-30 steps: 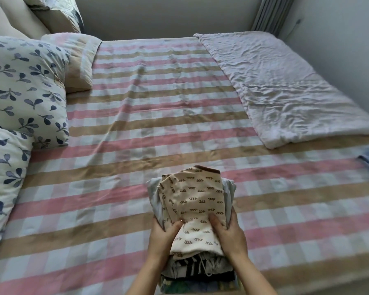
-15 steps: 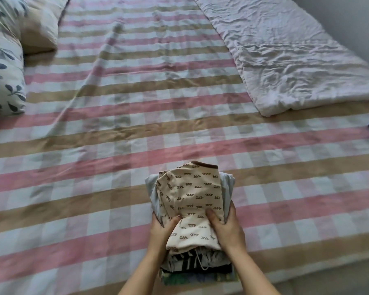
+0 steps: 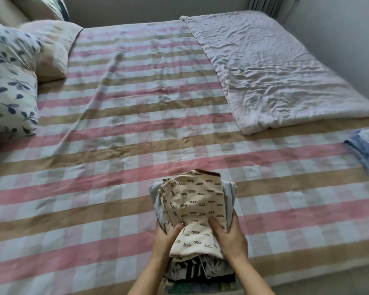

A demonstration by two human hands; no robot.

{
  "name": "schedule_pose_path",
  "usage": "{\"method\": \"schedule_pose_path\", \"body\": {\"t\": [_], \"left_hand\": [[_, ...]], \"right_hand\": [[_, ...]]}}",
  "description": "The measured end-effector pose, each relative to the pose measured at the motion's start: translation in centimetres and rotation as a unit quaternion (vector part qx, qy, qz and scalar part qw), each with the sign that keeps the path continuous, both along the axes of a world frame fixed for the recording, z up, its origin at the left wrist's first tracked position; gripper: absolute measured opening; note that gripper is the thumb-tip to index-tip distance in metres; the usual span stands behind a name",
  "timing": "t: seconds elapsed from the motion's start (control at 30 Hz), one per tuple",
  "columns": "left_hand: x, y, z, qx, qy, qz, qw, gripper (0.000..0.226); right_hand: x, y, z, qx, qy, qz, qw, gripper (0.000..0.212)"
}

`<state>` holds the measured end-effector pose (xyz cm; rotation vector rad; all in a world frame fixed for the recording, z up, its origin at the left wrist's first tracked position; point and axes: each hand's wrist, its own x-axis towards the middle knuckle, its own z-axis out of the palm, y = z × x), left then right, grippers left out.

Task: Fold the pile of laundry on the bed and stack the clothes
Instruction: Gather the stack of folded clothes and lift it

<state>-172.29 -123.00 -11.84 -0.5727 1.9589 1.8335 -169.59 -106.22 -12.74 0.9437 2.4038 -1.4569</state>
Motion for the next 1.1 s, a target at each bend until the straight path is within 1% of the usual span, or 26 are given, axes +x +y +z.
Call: {"method": "schedule_pose_path", "body": {"t": [0.07, 0.17, 0.27, 0.33, 0.4, 0.53, 0.63, 0.7, 0.77, 0.87, 1.0, 1.1], "left_hand": [[-0.1, 1.9, 1.8, 0.011, 0.013, -0.013, 1.000, 0.079], [-0.6, 4.1, 3.5, 0.026, 0.039, -0.036, 0.998, 0.086], [-1.5, 5.9, 4.2, 0.028, 0.058, -0.042, 0.997, 0.069], [-2.1, 7.1, 4.1, 0.022, 0.062, -0.055, 0.996, 0.067], [-2.5, 8.2, 3.7, 0.027, 0.047, -0.069, 0.996, 0.070], [-3.3, 10.9, 3.8, 0.034, 0.040, -0.102, 0.993, 0.094], [-4.1, 13.2, 3.9, 0.044, 0.039, -0.106, 0.993, 0.089], [-4.5, 14.9, 3.9, 0.040, 0.037, -0.113, 0.992, 0.085], [-5.0, 16.6, 4.1, 0.037, 0.033, -0.105, 0.993, 0.077], [-5.8, 20.3, 4.0, 0.025, 0.033, -0.093, 0.995, 0.064], [-6.2, 26.2, 3.7, 0.024, 0.021, -0.054, 0.998, 0.072], [-6.4, 31.5, 3.0, 0.033, 0.024, -0.033, 0.999, 0.074]], "right_hand": [[0.1, 1.8, 1.6, 0.002, 0.007, -0.006, 1.000, 0.082], [0.0, 3.8, 3.6, 0.008, 0.027, -0.018, 0.999, 0.082], [-0.1, 5.5, 4.9, 0.018, 0.044, -0.036, 0.998, 0.091], [-0.2, 6.6, 5.2, 0.021, 0.052, -0.053, 0.997, 0.093], [-0.1, 7.8, 5.3, 0.025, 0.046, -0.069, 0.996, 0.090], [-0.3, 10.4, 5.2, 0.029, 0.046, -0.098, 0.994, 0.078], [-0.7, 12.6, 5.2, 0.030, 0.049, -0.108, 0.992, 0.076], [-1.2, 14.2, 5.3, 0.031, 0.058, -0.111, 0.992, 0.081], [-1.9, 15.9, 5.5, 0.028, 0.064, -0.109, 0.992, 0.088], [-3.0, 19.7, 5.4, 0.020, 0.063, -0.095, 0.993, 0.091], [-4.4, 26.1, 5.1, 0.027, 0.062, -0.059, 0.996, 0.093], [-5.4, 31.7, 4.4, 0.025, 0.064, -0.035, 0.997, 0.088]]}}
